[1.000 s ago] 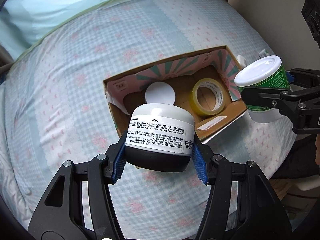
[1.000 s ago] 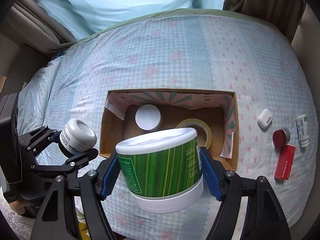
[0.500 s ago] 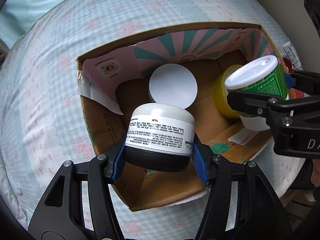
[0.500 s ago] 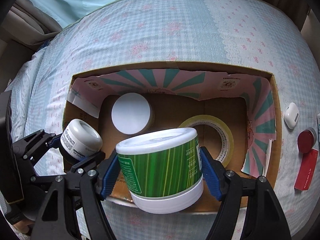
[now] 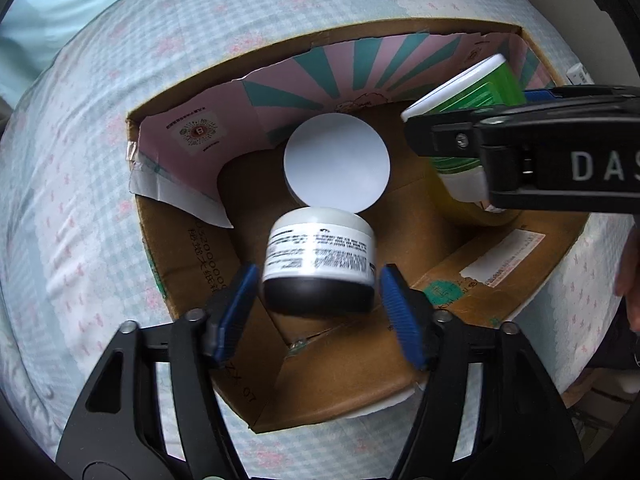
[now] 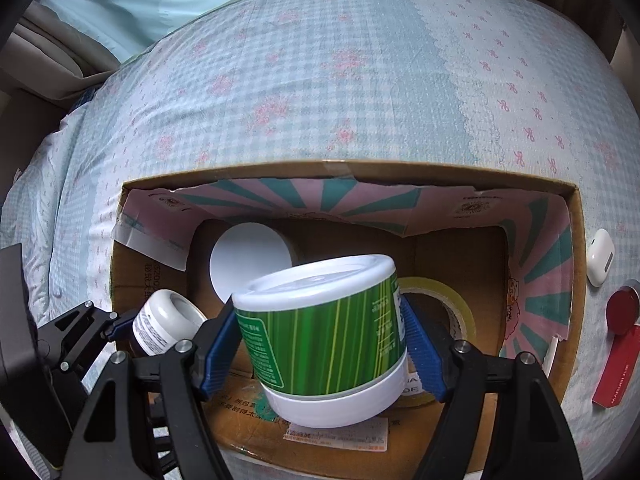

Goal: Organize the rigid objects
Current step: 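Lower and release the black-and-white jar with the left gripper while the right gripper releases the green jar, then lift both grippers away from the box toward the remaining items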

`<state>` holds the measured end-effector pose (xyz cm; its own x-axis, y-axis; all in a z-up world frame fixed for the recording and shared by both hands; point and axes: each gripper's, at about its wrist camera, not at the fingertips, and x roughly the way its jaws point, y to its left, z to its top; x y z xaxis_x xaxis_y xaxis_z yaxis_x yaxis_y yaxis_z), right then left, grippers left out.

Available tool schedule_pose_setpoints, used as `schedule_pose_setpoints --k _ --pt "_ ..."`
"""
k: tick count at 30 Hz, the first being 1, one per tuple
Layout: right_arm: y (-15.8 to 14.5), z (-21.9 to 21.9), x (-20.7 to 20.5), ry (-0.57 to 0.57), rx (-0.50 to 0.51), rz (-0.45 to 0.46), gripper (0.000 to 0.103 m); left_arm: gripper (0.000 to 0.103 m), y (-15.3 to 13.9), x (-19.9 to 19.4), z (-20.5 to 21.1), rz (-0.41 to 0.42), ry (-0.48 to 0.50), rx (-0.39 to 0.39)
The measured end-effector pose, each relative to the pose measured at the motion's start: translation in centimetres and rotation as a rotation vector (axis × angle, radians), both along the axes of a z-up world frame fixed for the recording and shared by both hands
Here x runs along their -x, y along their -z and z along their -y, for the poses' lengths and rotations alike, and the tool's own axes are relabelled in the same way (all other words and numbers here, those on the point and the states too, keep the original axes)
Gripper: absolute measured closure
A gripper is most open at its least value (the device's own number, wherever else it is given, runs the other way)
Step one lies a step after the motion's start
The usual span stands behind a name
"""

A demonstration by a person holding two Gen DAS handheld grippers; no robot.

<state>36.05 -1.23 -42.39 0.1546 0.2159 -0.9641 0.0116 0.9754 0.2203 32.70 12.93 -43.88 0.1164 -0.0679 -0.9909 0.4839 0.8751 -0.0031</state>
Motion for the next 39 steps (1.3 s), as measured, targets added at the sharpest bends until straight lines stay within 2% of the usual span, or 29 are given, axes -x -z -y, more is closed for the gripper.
schedule_pose_setpoints --k 1,3,5,12,18,22,26,33,39 --pt "-0.1 -0.1 -0.2 -0.002 0.009 0.009 0.015 0.001 -0.3 0.0 0.0 0.005 0.004 0.006" --pt "-1.1 0.1 -0.3 0.006 0.005 0.074 0.000 0.000 -1.0 0.1 -0.1 0.021 -0.007 0.010" --pt "-2.1 0.4 -0.2 0.009 -0.001 0.120 0.000 0.000 -1.4 0.0 -0.4 0.022 -0.024 0.017" --pt "-2.4 0.8 0.8 -0.006 0.042 0.056 0.000 0.000 -2.5 0.6 -1.3 0.020 -0.046 0.027" --pt "-3.4 0.3 1.5 -0.019 0.062 0.049 0.000 0.000 -3.7 0.9 -1.9 0.021 -0.072 0.039" --pt "-4.8 0.1 2.0 -0.029 0.076 0.046 0.000 0.000 -5.5 1.3 -2.5 0.031 -0.092 0.049" --pt "-7.7 -0.4 3.1 -0.041 0.091 0.064 0.000 0.000 -8.3 2.0 -3.3 0.057 -0.123 0.061" --pt "-14.6 -0.9 5.8 -0.054 0.067 0.115 0.000 0.000 -14.7 3.9 -4.7 0.114 -0.173 0.074" --pt "-18.8 0.8 8.7 0.032 0.081 0.108 0.000 0.000 -19.5 6.5 -4.2 0.176 -0.143 0.047"
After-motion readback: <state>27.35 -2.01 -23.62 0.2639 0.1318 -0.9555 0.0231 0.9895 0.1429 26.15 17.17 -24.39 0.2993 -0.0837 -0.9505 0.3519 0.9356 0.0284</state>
